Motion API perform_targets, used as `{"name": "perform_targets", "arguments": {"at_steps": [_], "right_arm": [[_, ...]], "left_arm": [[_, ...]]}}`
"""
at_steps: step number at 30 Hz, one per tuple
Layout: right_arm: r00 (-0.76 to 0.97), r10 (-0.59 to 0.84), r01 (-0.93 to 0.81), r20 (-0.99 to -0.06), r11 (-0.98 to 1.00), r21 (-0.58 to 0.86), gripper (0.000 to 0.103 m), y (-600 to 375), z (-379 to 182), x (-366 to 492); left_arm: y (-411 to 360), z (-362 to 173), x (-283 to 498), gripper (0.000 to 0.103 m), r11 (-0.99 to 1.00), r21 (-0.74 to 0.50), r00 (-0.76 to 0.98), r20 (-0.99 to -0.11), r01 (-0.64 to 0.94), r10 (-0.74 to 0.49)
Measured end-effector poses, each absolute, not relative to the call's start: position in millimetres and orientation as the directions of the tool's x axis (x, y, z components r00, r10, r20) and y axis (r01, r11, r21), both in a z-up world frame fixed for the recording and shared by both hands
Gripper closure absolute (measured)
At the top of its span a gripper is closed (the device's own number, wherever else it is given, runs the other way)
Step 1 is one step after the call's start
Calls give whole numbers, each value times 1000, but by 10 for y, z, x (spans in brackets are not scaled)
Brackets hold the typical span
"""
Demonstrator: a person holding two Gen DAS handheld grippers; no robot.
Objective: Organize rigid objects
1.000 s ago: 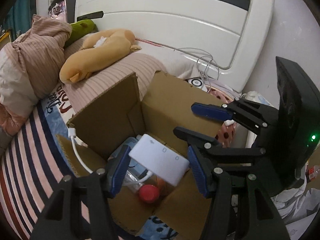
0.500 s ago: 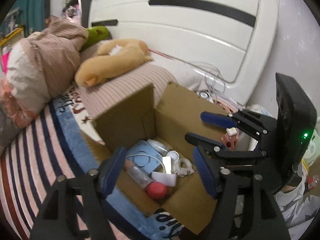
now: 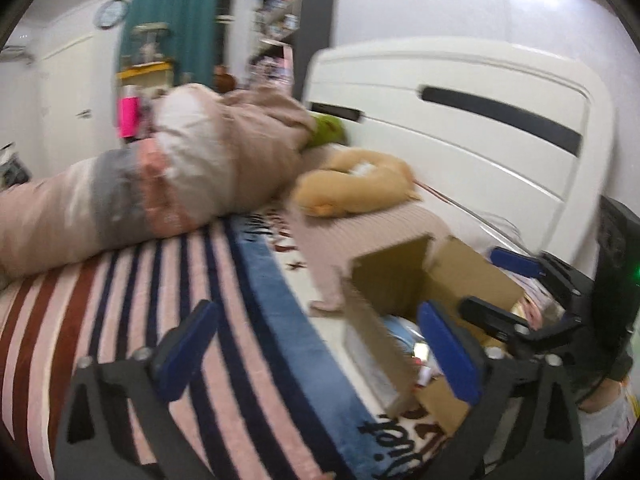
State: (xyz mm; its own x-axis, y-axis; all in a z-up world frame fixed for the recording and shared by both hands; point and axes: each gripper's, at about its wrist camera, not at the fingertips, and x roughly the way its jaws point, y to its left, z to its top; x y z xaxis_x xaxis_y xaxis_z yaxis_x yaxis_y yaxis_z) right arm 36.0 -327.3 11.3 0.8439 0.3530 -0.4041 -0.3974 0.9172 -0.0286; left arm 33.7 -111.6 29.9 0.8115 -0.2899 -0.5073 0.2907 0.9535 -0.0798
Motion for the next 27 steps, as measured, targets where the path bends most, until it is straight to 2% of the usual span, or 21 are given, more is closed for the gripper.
{"name": "perform_targets", "arguments": {"at_steps": [5, 15, 27], "right_arm": [[843, 383, -421, -377, 907, -20, 0, -3184, 112, 338], [839, 380, -396, -389, 917, 42, 0, -3204, 30, 400], [853, 312, -338, -419, 941, 14, 0, -3202, 33, 413]], "left_arm": [[-851, 207, 263, 1, 984, -66, 846, -502, 166, -177], [-700, 78, 209, 1, 992, -76, 850, -512, 101, -126], [-692, 103, 192, 1, 995, -69, 860, -501, 78, -102]]}}
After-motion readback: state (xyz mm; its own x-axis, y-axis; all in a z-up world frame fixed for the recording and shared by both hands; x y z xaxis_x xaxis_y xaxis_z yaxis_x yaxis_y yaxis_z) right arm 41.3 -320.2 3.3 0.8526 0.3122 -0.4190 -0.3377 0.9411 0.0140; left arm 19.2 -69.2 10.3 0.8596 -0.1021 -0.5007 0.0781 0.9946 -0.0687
